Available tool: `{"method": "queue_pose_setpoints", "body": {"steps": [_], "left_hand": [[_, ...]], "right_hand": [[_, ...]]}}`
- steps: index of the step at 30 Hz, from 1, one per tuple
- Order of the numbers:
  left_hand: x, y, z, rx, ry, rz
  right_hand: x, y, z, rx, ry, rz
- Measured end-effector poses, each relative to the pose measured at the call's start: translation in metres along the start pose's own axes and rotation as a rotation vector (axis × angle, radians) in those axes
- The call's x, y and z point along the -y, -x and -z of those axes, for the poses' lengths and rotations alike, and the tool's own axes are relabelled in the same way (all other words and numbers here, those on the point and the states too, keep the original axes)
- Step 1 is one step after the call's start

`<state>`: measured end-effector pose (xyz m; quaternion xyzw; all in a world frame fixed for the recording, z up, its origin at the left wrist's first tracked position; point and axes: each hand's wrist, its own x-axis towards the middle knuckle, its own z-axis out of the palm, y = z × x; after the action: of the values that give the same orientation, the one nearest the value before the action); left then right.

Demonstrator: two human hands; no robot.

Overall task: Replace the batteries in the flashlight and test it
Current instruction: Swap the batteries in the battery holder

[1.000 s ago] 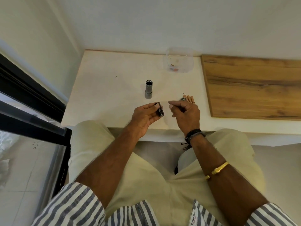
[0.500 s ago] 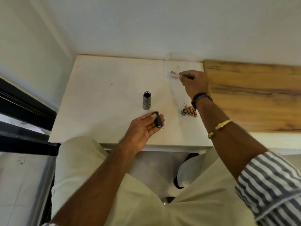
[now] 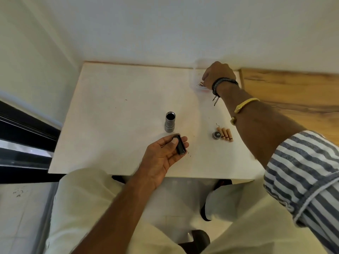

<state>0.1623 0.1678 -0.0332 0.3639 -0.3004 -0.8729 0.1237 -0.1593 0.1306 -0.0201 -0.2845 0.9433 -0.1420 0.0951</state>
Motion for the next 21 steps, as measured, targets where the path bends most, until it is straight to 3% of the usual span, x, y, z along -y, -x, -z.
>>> {"method": "queue_pose_setpoints", "body": {"steps": [6, 14, 21], "left_hand": [[0.001, 0.000, 0.001, -0.016, 0.033, -0.009], [-0.005, 0.005, -0.003, 0.023, 0.052, 0.004], [-0.006, 0.018, -0.006, 0.034, 0.039, -0.008]], "right_hand": [[0.006, 0.014, 0.007, 0.035, -0.018, 0.032], [0.010, 0.057, 0.023, -0.166, -0.270, 0.105], [0.005, 0.136, 0.027, -0.122, -0.600, 0.072]]}}
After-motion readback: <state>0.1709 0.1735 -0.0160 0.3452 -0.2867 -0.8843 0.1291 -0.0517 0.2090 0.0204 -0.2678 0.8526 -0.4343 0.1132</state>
